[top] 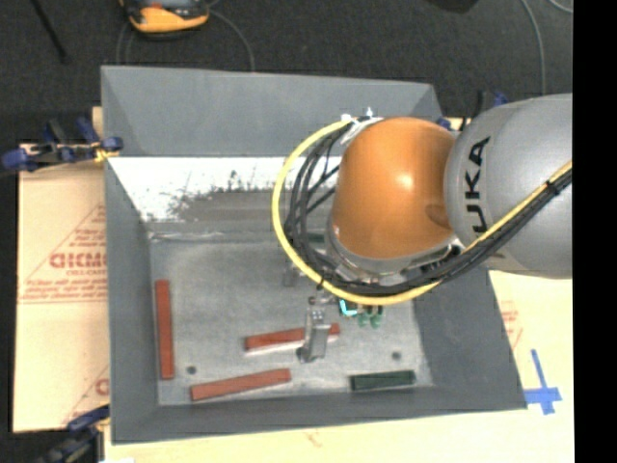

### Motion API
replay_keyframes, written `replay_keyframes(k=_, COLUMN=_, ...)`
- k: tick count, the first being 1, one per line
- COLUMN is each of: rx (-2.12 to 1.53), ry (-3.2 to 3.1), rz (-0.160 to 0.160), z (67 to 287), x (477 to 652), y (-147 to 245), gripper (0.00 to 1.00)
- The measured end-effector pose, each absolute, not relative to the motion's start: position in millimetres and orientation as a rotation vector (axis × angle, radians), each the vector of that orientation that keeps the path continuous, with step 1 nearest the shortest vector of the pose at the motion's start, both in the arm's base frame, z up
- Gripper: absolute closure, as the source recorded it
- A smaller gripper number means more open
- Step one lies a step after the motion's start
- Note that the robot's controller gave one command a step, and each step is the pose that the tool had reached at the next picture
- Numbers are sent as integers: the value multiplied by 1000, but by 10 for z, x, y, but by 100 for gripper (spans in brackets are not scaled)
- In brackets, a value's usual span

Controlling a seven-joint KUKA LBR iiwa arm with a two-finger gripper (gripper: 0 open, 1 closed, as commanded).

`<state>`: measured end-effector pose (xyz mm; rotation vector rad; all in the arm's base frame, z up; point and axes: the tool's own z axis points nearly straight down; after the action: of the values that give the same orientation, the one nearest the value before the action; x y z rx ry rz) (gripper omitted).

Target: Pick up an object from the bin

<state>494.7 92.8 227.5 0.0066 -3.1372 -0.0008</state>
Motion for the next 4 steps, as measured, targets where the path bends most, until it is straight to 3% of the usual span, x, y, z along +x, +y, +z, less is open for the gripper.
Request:
replay_keyframes(k=2, rx=2, ry=-3145, rz=-2, z=2310, x=4963, y=924, gripper=0)
replay_keyframes(k=3, rx=-172, ry=-3140, rz=-3, z=911, x=5466, y=869, gripper=0)
replay_keyframes(k=4, rx=-91, ry=-3143, rz=1, z=814, x=5099, y=801, gripper=0)
